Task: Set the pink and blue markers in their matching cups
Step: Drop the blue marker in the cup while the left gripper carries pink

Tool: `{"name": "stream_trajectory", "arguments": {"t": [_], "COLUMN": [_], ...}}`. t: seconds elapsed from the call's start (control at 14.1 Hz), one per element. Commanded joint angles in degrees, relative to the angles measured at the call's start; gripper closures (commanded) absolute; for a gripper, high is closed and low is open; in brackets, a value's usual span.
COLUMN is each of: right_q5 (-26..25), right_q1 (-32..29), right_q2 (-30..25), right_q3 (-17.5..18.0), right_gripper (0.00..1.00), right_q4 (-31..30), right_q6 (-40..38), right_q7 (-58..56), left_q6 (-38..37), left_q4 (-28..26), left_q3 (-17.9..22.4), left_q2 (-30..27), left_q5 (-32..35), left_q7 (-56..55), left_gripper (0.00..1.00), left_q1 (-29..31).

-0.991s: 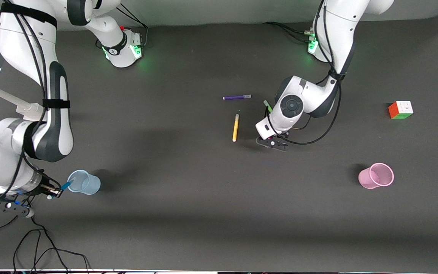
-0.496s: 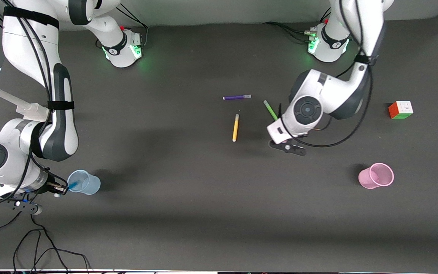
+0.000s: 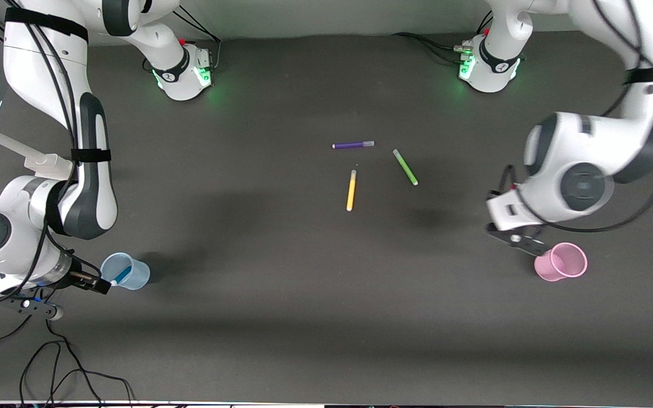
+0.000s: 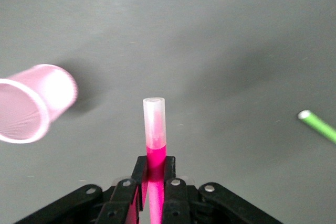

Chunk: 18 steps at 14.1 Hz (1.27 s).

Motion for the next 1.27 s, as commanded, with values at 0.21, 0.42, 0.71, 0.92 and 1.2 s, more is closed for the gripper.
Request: {"name": "stream_trajectory", "arguments": {"t": [0.21,0.42,0.71,0.92,1.2], "right_q5": [5.5,5.3,5.1,4.4,-3.3], "right_q1": [-1.1,-1.1,-0.7,0.3,8.3], "right_q2": [-4.8,-7.9,-13.2,-19.7,-29.0], "right_q3": [-0.3,-0.5,-0.5,-0.3,-1.1], "right_gripper": [0.01,0.0,0.01,0.01,0.0], "right_q4": [0.7,0.9,0.7,-3.8,-13.7], "right_q6": [-5.8,-12.1,-16.9,-18.5,-15.4], "right_q7": [-5.7,-11.0,-15.3,-15.5,-8.4], "left_q6": [6.4,10.8,14.1,16.2,19.3], "left_q4": [1.2,1.3,1.7,1.9,1.4], "left_q3": [-0.7,-0.8,-0.8,-1.1,-0.9], "left_q2": [2.1,4.6,6.0,5.4,6.7], "left_q5": [6.9,6.1,5.7,0.5,-8.8], "left_q7": [23.0,33.6,44.5,45.6,55.6], "left_gripper": [1.0,1.0,1.0,1.0,1.0], "left_q1": [8.5,11.8,14.4,15.1,15.5]}}
